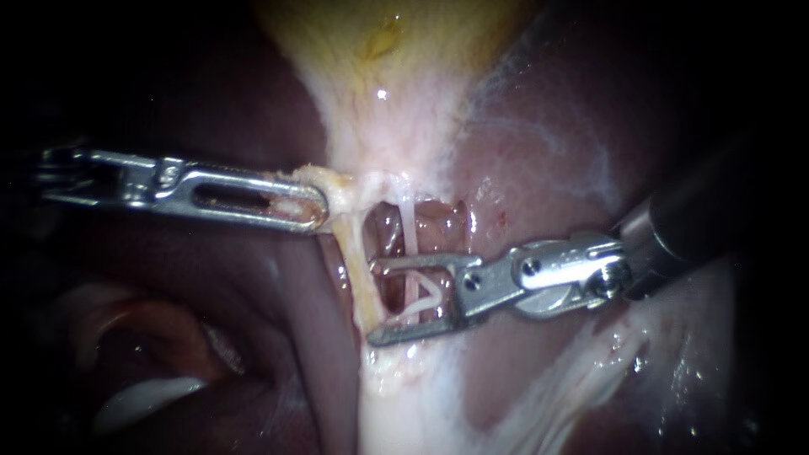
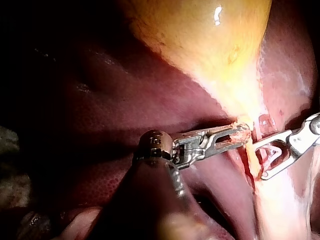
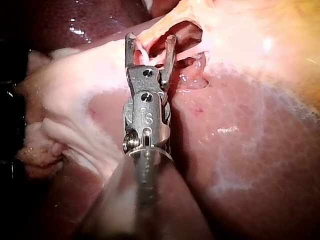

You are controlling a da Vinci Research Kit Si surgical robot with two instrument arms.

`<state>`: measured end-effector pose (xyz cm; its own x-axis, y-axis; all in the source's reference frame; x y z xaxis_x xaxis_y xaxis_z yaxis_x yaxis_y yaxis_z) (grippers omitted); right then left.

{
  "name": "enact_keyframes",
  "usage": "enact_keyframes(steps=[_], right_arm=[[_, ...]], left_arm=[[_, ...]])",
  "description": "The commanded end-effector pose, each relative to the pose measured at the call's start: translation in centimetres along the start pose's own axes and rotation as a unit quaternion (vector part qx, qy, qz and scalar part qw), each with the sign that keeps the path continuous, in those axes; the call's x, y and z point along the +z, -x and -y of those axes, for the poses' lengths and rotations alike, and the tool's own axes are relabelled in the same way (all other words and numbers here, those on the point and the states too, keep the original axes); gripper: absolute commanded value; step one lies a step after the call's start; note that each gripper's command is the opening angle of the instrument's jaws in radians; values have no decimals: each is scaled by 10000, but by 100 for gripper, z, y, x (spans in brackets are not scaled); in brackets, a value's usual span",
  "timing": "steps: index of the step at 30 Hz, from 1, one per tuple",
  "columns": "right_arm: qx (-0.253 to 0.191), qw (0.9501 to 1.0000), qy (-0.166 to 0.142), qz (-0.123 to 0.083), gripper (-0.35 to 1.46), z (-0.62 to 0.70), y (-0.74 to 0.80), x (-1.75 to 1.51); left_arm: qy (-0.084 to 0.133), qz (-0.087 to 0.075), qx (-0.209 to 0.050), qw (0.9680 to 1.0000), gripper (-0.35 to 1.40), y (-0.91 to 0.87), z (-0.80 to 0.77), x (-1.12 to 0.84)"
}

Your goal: Clipping first clip left tube

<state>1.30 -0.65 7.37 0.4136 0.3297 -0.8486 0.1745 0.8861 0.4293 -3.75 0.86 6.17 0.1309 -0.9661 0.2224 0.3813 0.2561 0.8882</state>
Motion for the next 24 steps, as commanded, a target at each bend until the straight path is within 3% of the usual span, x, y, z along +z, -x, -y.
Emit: enact_keyframes(steps=[1, 9, 18, 24], right_arm=[[-12, 10000, 7, 1, 47, 0, 0, 2], [39, 10000, 4, 1, 48, -1, -5, 18], [89, 9994, -305, -168, 47, 8, -7, 32], [112, 9989, -426, -166, 45, 11, -2, 44]], left_arm=[[6, 5, -4, 10000, -35, 0, 0, 0], [17, 14, 20, 10000, -35, 0, 4, 2], [19, 16, 19, 10000, -35, 0, 4, 4], [20, 16, 19, 10000, -35, 0, 4, 4]])
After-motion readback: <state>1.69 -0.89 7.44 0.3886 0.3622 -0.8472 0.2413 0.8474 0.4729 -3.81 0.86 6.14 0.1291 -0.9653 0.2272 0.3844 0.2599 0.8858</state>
